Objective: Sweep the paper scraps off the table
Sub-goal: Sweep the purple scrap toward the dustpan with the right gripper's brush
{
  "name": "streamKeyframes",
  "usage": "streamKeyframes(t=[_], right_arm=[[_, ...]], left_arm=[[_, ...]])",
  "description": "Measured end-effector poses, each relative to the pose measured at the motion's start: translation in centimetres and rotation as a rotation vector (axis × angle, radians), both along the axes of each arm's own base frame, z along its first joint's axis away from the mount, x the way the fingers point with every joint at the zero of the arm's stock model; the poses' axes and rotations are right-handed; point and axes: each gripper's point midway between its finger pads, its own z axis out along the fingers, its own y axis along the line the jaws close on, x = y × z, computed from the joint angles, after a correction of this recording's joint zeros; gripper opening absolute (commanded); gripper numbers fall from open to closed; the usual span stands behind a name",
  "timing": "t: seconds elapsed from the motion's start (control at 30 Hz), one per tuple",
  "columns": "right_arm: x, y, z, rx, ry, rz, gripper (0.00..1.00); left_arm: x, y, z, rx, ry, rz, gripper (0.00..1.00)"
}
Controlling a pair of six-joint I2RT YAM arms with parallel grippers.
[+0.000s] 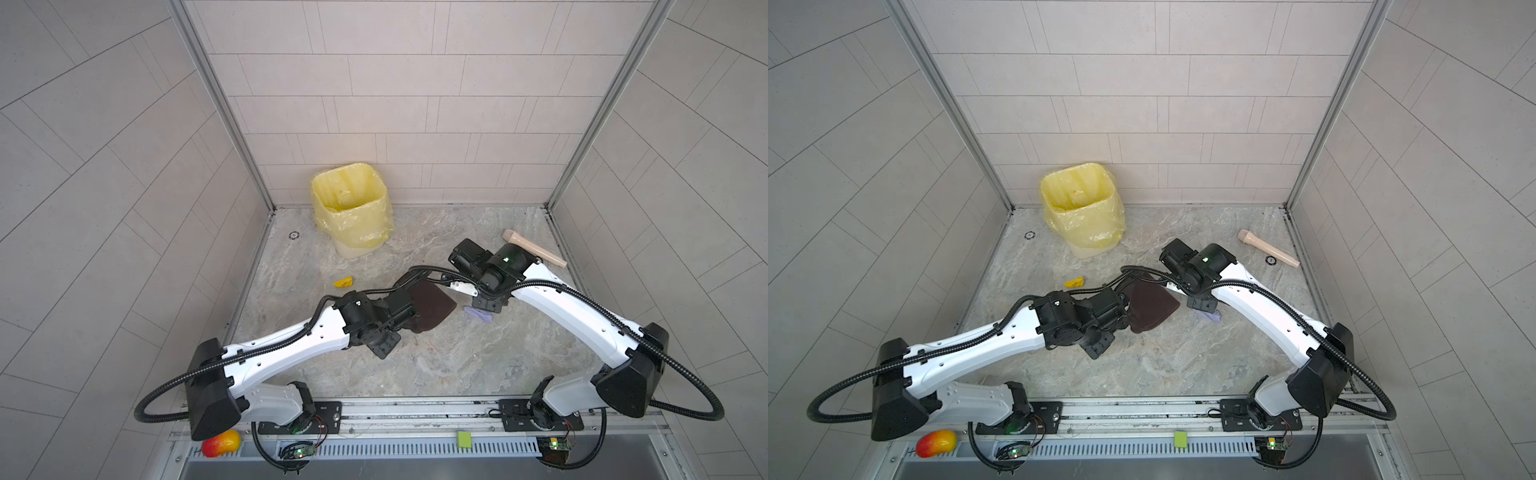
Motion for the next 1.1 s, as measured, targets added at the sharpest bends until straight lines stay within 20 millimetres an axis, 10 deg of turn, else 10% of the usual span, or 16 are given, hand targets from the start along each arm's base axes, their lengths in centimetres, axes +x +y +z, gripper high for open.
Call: streamKeyframes(t=[0.4,1.1], right_arm=[[3.3,-3.6,1.9,0.076,-0.045,-0.326,0.0],[1.0,-3.8,1.0,0.165,0.103,-0.563,0.0]], left_arm=[[-2.1,-1.4,-3.2,0.09,0.118,-0.084,0.0],[-1.4,-6.0,-6.2,0.148,0.194,-0.252,0.0]])
